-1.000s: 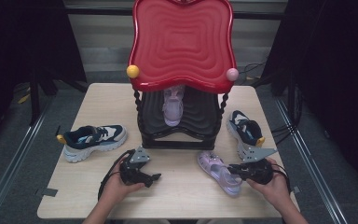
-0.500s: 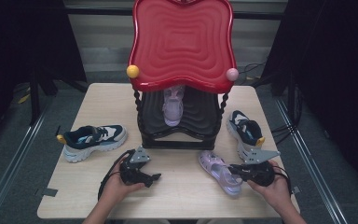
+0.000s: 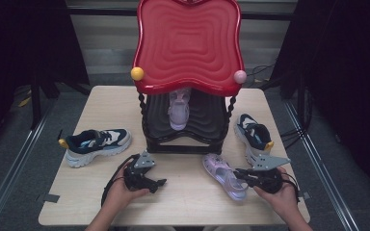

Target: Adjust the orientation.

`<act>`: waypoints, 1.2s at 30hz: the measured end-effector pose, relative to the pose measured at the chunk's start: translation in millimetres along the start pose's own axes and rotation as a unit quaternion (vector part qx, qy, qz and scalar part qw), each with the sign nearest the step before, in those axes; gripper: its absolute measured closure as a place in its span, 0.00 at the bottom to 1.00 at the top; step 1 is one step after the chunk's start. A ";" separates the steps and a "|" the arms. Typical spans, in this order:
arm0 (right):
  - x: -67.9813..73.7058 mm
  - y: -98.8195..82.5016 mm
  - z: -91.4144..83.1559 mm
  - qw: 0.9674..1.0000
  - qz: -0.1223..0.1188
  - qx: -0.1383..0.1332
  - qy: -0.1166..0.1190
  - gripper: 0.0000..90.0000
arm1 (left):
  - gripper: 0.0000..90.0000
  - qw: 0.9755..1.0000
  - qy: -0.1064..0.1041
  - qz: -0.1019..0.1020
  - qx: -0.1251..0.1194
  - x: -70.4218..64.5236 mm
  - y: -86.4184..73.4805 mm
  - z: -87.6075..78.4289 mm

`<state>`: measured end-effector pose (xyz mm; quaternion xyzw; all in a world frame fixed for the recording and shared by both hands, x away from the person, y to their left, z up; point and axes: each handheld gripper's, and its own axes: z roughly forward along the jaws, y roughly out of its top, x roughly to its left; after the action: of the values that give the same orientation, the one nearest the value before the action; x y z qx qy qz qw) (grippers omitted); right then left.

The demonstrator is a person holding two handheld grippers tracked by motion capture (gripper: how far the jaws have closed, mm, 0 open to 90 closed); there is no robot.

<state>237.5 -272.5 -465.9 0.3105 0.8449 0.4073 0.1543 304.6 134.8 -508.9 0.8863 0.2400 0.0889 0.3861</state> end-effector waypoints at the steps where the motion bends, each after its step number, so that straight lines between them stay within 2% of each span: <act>1: 0.1 0.7 -1.1 1.000 -0.001 -0.003 0.001 0.94 | 0.17 1.000 0.000 0.000 0.000 0.0 0.0 0.0; 7: 3.7 5.4 -7.0 1.000 -0.007 -0.018 -0.011 0.95 | 0.17 1.000 0.000 0.000 0.000 0.0 0.0 0.0; 23: 8.7 18.1 -16.0 0.998 -0.004 -0.057 -0.010 0.95 | 0.17 1.000 0.001 0.001 0.000 0.1 0.0 -0.1; 36: 12.5 26.2 -18.5 0.997 -0.010 -0.076 -0.017 0.95 | 0.17 1.000 0.000 0.000 0.000 0.0 0.0 0.0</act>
<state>229.0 -262.9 -433.9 0.2965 0.8118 0.4636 0.1955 304.6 134.8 -508.9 0.8864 0.2398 0.0891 0.3859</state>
